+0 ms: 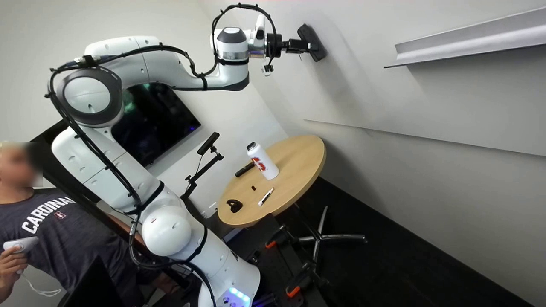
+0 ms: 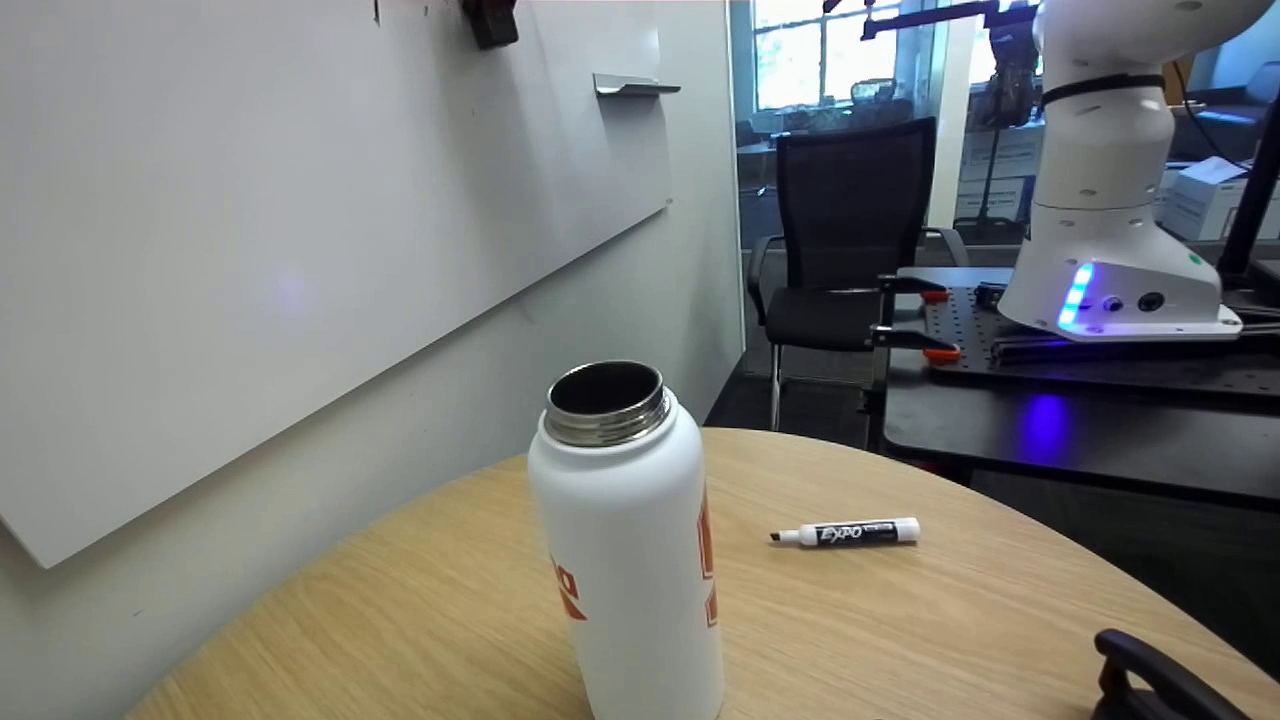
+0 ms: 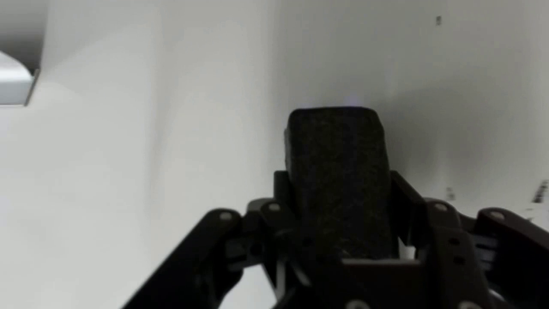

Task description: Pick up the eraser and rub it on the white board. Pick up the lid from the table and put it on the white bottle.

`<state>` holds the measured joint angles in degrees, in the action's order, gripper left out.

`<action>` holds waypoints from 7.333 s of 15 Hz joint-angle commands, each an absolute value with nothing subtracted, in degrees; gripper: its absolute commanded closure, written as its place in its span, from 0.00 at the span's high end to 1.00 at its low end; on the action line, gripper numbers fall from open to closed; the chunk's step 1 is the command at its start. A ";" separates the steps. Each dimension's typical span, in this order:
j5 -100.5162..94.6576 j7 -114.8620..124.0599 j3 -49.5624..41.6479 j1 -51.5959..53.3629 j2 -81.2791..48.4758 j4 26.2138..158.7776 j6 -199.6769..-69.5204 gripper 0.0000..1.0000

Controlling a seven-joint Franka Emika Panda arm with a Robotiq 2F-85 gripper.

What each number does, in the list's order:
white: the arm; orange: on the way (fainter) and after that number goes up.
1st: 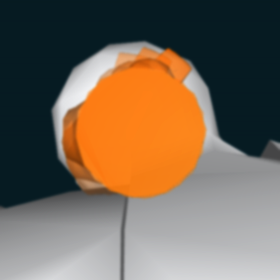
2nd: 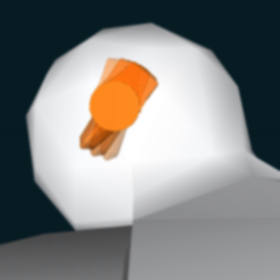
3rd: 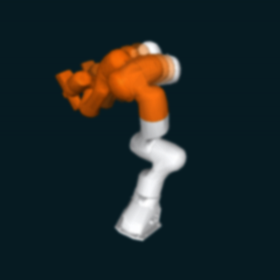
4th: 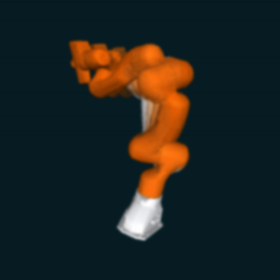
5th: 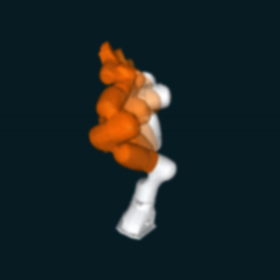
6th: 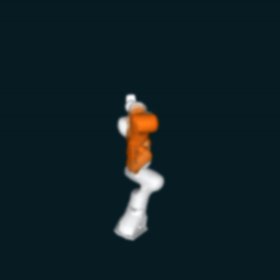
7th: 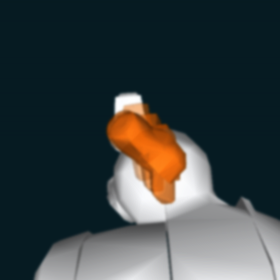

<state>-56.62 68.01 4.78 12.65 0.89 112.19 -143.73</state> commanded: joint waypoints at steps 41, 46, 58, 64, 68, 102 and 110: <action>-8.91 8.45 22.35 24.43 -18.56 112.03 -119.67 0.31; -9.26 8.76 21.28 25.77 -20.66 111.97 -120.88 0.56; -7.37 11.05 17.53 28.83 -36.90 101.53 -116.67 0.31; -4.82 10.86 17.93 29.80 -41.34 100.05 -116.04 0.31; -5.33 13.09 17.51 31.49 -38.94 102.00 -114.79 0.95; -18.98 -3.23 37.81 39.74 -6.18 137.80 -136.13 1.00; -29.81 -4.87 35.91 43.44 -11.41 137.77 -146.52 1.00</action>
<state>-30.65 -4.20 37.05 42.28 -11.82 137.67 -146.44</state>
